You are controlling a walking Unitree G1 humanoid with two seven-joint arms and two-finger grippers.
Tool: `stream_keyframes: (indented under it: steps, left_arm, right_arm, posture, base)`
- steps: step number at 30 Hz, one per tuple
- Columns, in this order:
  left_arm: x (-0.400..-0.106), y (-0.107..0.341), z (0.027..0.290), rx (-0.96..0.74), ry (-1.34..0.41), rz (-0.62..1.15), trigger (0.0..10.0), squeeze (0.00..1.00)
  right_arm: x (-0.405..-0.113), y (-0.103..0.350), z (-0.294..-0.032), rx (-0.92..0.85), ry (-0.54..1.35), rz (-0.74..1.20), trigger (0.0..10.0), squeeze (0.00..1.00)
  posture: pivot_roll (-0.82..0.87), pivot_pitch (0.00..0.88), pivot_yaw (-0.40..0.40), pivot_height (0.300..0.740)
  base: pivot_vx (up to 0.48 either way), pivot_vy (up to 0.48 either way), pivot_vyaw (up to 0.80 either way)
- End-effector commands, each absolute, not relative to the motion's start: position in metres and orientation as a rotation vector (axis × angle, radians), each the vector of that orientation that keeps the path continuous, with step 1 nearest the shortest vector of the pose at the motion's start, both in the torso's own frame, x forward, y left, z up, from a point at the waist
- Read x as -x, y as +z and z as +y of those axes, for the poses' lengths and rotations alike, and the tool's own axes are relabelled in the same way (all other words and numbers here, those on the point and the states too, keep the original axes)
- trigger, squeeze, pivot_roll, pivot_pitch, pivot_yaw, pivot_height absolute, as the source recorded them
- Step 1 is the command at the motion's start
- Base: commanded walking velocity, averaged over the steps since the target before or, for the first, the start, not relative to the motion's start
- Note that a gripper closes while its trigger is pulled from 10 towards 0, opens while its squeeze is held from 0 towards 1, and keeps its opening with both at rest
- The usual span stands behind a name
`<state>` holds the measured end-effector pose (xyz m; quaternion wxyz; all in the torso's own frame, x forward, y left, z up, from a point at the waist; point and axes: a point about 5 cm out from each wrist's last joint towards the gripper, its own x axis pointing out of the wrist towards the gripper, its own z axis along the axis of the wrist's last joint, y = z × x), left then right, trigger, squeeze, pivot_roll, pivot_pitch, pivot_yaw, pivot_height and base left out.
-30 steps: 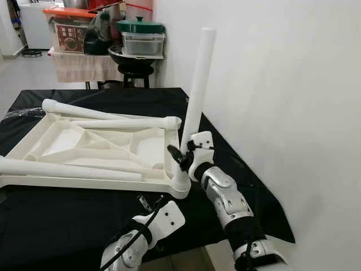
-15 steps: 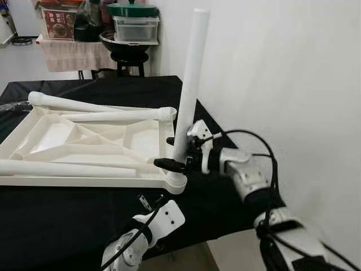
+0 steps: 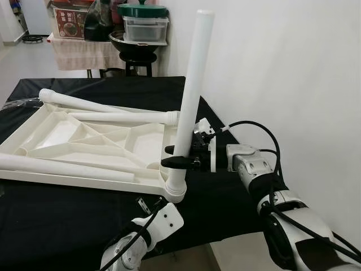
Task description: Building children table
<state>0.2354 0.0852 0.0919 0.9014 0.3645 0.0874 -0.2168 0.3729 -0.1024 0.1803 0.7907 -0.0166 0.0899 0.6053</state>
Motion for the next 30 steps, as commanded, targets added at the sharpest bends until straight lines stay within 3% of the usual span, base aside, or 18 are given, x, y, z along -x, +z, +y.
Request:
stream_keyframes:
  steps: [1,3,6,7,9,12,18,19,20,26,27,28,29,30]
  left_arm:
    - [-0.233,0.095,0.083,-0.757,-0.451,0.159,10.0,0.00]
    - [-0.230,0.095,0.083,-0.757,-0.451,0.159,10.0,0.00]
    - [-0.228,0.096,0.082,-0.757,-0.453,0.157,10.0,0.00]
    - [-0.225,0.096,0.083,-0.757,-0.454,0.154,10.0,0.00]
    - [-0.221,0.099,0.085,-0.757,-0.456,0.149,10.0,0.00]
    - [-0.219,0.099,0.087,-0.757,-0.457,0.146,10.0,0.00]
    - [-0.217,0.099,0.088,-0.757,-0.456,0.146,10.0,0.00]
    - [-0.217,0.099,0.088,-0.757,-0.455,0.147,10.0,0.00]
    - [-0.217,0.099,0.088,-0.757,-0.454,0.147,10.0,0.00]
    - [-0.217,0.100,0.088,-0.757,-0.453,0.148,10.0,0.00]
    - [-0.217,0.100,0.088,-0.758,-0.453,0.147,10.0,0.00]
    - [-0.217,0.100,0.088,-0.758,-0.453,0.147,10.0,0.00]
    - [-0.218,0.099,0.088,-0.758,-0.454,0.148,10.0,0.00]
    - [-0.219,0.099,0.088,-0.758,-0.454,0.148,10.0,0.00]
  right_arm:
    - [-0.373,0.171,-0.111,0.029,1.242,0.240,0.0,0.00]
    - [-0.373,0.153,-0.132,0.093,1.094,0.305,0.0,0.00]
    - [-0.370,0.137,-0.143,0.100,0.962,0.369,0.0,0.00]
    - [-0.373,0.122,-0.153,0.022,0.531,0.333,0.0,0.00]
    - [-0.338,0.104,-0.150,-0.098,0.222,0.279,0.0,0.00]
    - [-0.317,0.105,-0.139,-0.177,0.131,0.239,0.0,0.00]
    - [-0.326,0.117,-0.136,-0.159,0.103,0.171,0.0,0.00]
    - [-0.331,0.119,-0.132,-0.137,0.136,0.176,1.3,0.00]
    - [-0.335,0.121,-0.127,-0.119,0.177,0.188,10.0,0.00]
    - [-0.338,0.124,-0.113,-0.127,0.306,0.201,10.0,0.04]
    - [-0.341,0.129,-0.105,-0.136,0.422,0.193,10.0,1.00]
    - [-0.341,0.129,-0.105,-0.136,0.422,0.193,10.0,1.00]
    - [-0.347,0.146,-0.098,-0.159,0.573,0.141,10.0,0.87]
    - [-0.351,0.159,-0.095,-0.169,0.672,0.101,10.0,0.87]
  posture:
    - [0.17,0.000,-0.151,0.740]
    - [0.17,0.000,-0.171,0.740]
    - [0.17,0.000,-0.189,0.740]
    - [0.16,0.000,-0.201,0.740]
    - [0.16,0.000,-0.195,0.740]
    - [0.12,0.000,-0.173,0.740]
    - [0.11,0.000,-0.164,0.740]
    - [0.12,0.000,-0.169,0.740]
    - [0.12,0.000,-0.171,0.740]
    - [0.12,0.000,-0.167,0.740]
    - [0.13,0.000,-0.165,0.740]
    - [0.13,0.000,-0.165,0.740]
    - [0.13,0.000,-0.163,0.740]
    - [0.13,0.000,-0.163,0.740]
  base:
    - [0.000,0.000,0.00]
    - [0.000,0.000,0.00]
    - [0.000,0.000,0.00]
    - [0.000,0.000,0.00]
    - [0.000,0.000,0.00]
    - [0.000,0.000,0.00]
    - [0.000,0.000,0.00]
    - [0.000,0.000,0.00]
    - [0.000,0.000,0.00]
    - [0.000,0.000,0.00]
    - [0.000,0.000,0.00]
    - [0.000,0.000,0.00]
    - [0.000,0.000,0.00]
    - [0.000,0.000,0.00]
